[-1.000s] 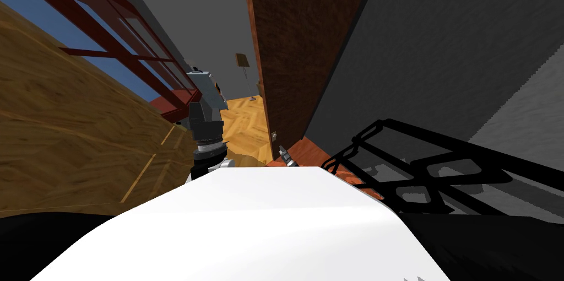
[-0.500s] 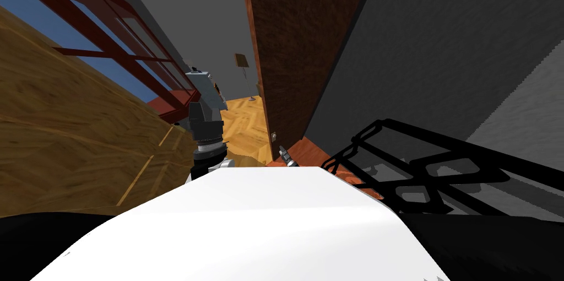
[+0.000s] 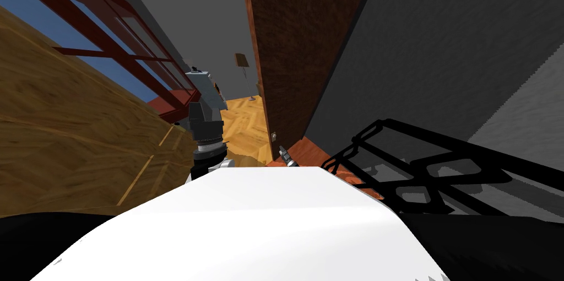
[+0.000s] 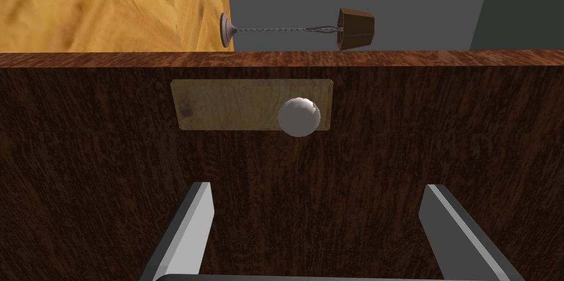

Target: Push the door open

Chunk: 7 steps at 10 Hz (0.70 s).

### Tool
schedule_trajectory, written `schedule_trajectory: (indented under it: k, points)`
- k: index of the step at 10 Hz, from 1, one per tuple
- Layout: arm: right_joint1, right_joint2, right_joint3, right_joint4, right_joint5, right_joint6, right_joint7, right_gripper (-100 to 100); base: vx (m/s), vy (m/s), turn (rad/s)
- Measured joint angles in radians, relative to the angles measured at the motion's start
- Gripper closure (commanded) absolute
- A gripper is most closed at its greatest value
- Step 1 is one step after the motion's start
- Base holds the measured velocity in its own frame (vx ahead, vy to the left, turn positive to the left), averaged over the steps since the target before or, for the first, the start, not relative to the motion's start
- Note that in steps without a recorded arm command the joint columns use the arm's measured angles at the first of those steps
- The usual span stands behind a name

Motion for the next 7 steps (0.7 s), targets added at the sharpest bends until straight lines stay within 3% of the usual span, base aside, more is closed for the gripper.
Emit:
schedule_trajectory:
  k: [7]
  points:
    - [-0.003, -0.008, 0.007, 0.000, 0.002, -0.003, -0.008, -100, 0.006, -0.001, -0.019]
